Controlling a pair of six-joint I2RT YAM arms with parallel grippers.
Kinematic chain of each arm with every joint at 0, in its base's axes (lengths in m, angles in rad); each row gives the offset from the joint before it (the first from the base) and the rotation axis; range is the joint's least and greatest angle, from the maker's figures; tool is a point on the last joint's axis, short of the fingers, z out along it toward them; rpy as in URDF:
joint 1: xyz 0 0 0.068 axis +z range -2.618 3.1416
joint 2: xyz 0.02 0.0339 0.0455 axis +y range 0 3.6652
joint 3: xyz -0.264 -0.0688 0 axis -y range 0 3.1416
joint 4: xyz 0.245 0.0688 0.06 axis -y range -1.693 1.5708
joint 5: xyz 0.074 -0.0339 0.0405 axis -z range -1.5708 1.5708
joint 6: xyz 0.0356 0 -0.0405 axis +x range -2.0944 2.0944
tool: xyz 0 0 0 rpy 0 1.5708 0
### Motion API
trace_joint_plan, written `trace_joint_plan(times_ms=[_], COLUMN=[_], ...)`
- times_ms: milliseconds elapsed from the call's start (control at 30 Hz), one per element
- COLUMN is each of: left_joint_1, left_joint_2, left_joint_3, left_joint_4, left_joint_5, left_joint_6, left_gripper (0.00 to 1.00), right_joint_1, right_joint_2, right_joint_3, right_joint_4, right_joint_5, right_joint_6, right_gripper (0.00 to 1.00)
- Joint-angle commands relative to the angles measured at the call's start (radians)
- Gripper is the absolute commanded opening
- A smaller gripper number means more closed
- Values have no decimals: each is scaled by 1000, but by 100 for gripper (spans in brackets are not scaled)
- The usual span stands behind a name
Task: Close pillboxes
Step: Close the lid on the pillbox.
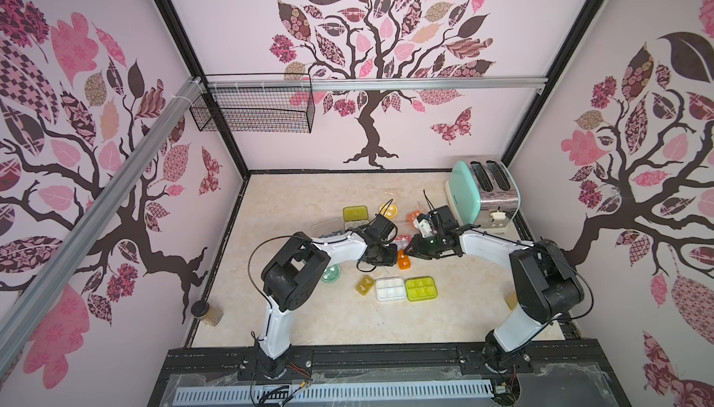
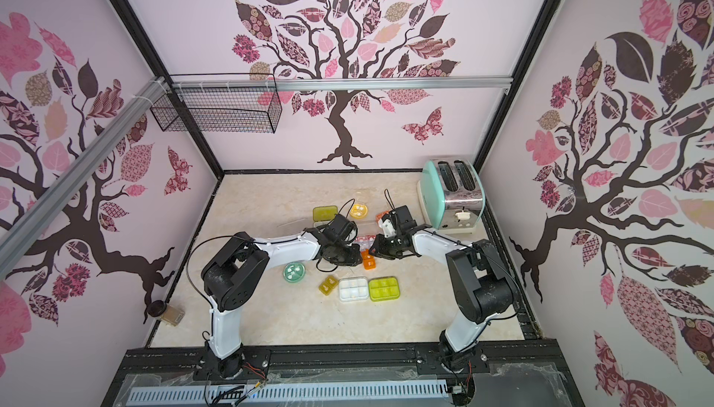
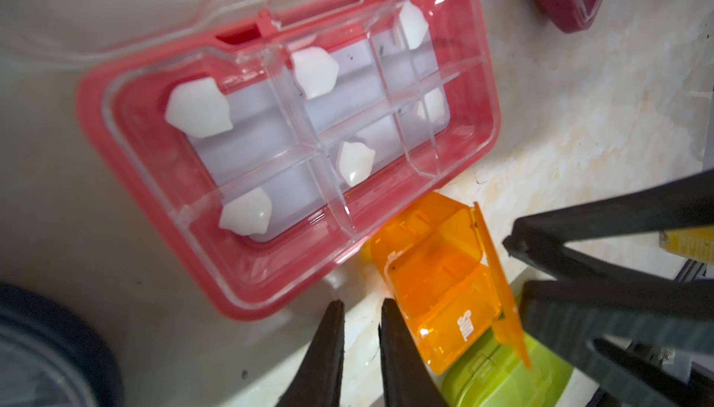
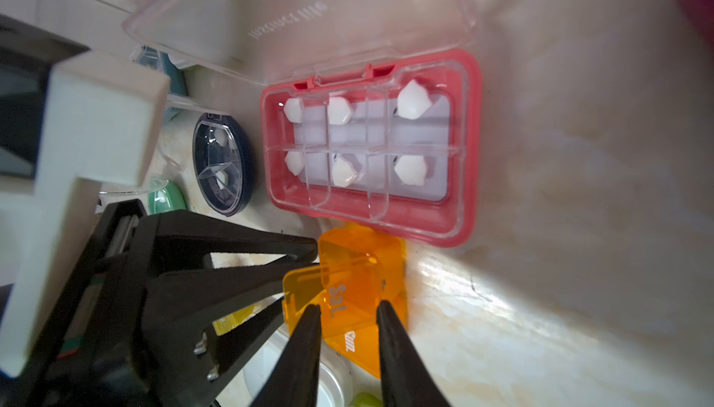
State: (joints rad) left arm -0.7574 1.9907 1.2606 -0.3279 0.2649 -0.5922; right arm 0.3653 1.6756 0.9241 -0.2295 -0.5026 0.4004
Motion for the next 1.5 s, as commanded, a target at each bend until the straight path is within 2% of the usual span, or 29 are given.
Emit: trace_joint_plan(times_ms=[0, 600, 633, 733, 833, 967, 1200, 1267, 1467], left_joint_1=[-3, -4, -4, -5, -5, 0, 31, 33, 33], left_joint_2=[10, -16, -23, -51, -92, -148, -164, -145, -106], left_joint_3=[19, -8, -16, -40, -76, -112, -192, -185, -181], left_joint_4=[-4, 26, 24, 11, 8, 47, 314, 318, 310], left_joint_5=[-10, -12, -12, -12, -17, -14, 98, 94, 63], left_joint_6=[16, 14, 15, 16, 12, -31, -263, -283, -300], left_gripper=[21, 21, 21, 11, 11, 17, 33, 37, 39], right_joint_1=[7, 16, 15, 18, 20, 19, 20, 22, 21], right_joint_2=[26, 74, 77, 81, 80, 75, 61, 56, 50], right_joint_3=[12, 12, 12, 12, 11, 7, -16, -19, -23], right_joint_4=[4, 19, 20, 21, 20, 18, 40, 43, 43], right_joint_5=[-11, 9, 11, 10, 13, 17, 18, 18, 15], right_joint_6=[2, 6, 7, 8, 7, 8, 32, 34, 34], right_gripper=[29, 30, 30, 29, 29, 29, 28, 28, 28])
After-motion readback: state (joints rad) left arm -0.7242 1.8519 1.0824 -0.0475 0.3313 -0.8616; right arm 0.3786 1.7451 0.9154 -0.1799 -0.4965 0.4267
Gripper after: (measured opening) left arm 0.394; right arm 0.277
